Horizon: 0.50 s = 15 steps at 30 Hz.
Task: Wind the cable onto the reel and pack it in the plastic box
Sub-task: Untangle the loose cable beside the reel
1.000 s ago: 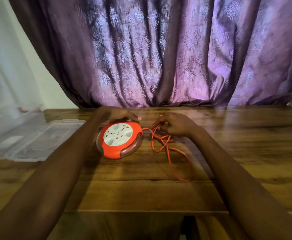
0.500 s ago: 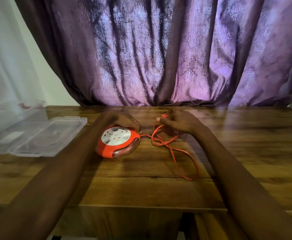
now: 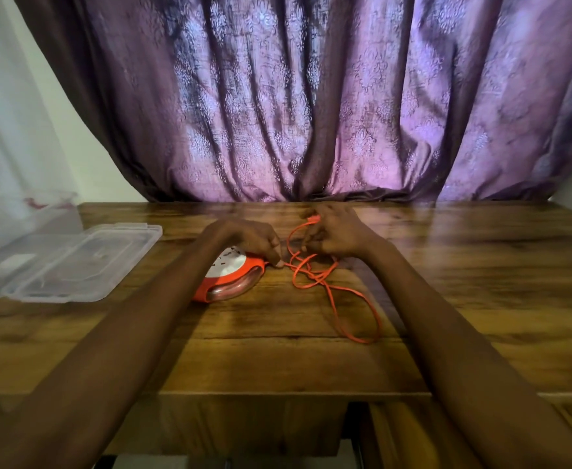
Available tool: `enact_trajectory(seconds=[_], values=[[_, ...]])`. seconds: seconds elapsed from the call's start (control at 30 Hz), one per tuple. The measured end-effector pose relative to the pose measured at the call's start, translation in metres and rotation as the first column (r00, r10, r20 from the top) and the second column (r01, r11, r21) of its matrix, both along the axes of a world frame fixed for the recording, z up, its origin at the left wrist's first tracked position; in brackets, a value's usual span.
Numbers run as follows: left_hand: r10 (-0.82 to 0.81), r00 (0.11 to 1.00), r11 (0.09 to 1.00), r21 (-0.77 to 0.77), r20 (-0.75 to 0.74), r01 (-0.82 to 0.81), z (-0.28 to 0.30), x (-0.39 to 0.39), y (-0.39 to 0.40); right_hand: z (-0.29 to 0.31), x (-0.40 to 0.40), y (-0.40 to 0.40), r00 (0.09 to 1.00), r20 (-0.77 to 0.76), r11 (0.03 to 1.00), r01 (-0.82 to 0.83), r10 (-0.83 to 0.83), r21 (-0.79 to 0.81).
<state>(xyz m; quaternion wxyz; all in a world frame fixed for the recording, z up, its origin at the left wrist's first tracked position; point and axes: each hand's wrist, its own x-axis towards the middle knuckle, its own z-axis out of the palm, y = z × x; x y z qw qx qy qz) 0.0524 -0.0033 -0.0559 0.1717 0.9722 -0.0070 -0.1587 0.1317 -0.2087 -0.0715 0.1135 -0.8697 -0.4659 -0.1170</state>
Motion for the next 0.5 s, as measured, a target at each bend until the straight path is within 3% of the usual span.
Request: enact_trajectory(seconds=[0.1,0.2,0.27,0.4,0.5], values=[[-0.058,0.986,0.993,0.114,0.158,0.04,0.003,0.0,-0.003,0.004,-0.008,0.005,0.97,0.221,0.983,-0.135,0.105,0.124],[-0.075,0.946,0.988,0.151,0.315,0.028,0.004,-0.004,0.007,0.005,-0.011,0.012,0.963,0.218,0.986,-0.169,0.162,0.013],[-0.028,0.925,0.997,0.072,0.378,0.001,0.001,-0.005,0.014,0.002,-0.011,0.013,0.978,0.181,0.991,-0.088,0.105,-0.099],[0.07,0.854,0.998,-0.038,0.515,-0.059,-0.003,-0.007,0.021,-0.011,-0.015,0.013,0.985,0.15,0.989,0.103,-0.086,-0.104],[0.187,0.846,0.97,-0.229,0.499,-0.079,-0.007,-0.01,0.024,-0.021,-0.017,0.024,0.986,0.11,0.968,0.148,-0.128,-0.203]])
